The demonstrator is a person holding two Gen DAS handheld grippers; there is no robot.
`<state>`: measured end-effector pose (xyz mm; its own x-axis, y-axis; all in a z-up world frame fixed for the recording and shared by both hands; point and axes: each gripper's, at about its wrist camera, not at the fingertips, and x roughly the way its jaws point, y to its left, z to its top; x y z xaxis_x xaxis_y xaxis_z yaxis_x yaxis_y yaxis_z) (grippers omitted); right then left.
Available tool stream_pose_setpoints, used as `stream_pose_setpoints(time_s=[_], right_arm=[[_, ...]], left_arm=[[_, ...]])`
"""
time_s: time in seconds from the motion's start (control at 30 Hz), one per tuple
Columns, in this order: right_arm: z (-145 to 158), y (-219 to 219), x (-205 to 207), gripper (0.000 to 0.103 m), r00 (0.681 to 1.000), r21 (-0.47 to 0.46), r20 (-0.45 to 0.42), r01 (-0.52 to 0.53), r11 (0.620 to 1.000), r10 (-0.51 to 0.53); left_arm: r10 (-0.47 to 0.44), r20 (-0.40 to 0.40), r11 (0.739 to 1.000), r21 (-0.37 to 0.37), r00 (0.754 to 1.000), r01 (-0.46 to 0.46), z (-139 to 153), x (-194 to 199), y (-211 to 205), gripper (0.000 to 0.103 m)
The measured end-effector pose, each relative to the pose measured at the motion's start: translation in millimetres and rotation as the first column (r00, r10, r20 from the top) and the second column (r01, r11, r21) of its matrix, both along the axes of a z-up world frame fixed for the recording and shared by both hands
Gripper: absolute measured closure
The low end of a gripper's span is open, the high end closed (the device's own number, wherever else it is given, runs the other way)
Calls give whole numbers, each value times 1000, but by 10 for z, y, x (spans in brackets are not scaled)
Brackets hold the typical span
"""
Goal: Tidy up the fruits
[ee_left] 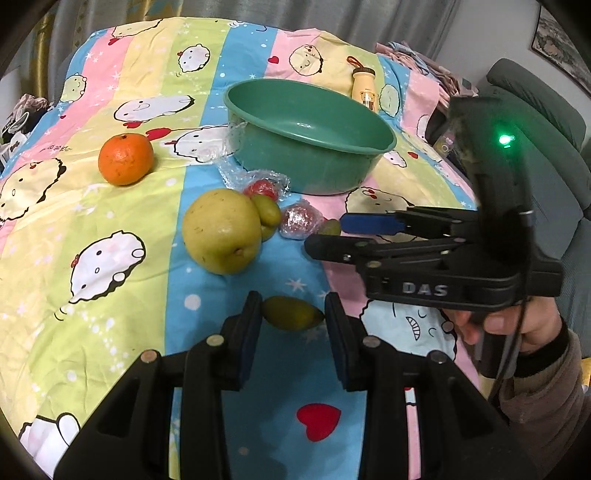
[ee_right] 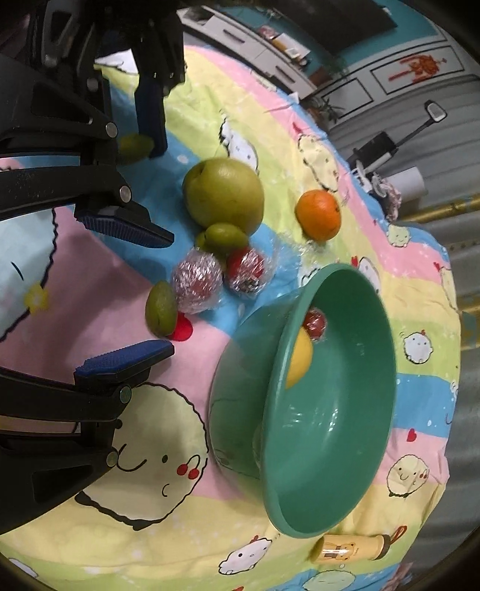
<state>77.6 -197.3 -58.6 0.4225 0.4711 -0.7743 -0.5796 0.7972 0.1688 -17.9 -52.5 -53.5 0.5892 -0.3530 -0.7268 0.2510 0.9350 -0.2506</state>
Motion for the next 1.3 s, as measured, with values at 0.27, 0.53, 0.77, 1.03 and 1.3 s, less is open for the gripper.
stream_pose_setpoints(time_s=[0.27,0.53,0.77,1.03,1.3], right_arm=[[-44,60,9,64,999,-14,25,-21,1000,22],[-20,-16,-37,71,1000,3,21,-10,1000,10],[161,-136,-167,71,999,82,50,-21,996,17],[370,-219,-278,71,997,178,81,-34,984,19],[567,-323,-349,71,992,266,125,-40,963,6]], left_arm=[[-1,-12,1000,-16,1000,1,-24,-21,5,68],[10,-7,1000,-18,1000,-10,6,-50,43,68],[25,11,1000,-16,1000,-25,120,-77,67,68],[43,50,999,-19,998,-43,296,-140,115,68],[63,69,997,-38,996,-60,410,-152,200,68]])
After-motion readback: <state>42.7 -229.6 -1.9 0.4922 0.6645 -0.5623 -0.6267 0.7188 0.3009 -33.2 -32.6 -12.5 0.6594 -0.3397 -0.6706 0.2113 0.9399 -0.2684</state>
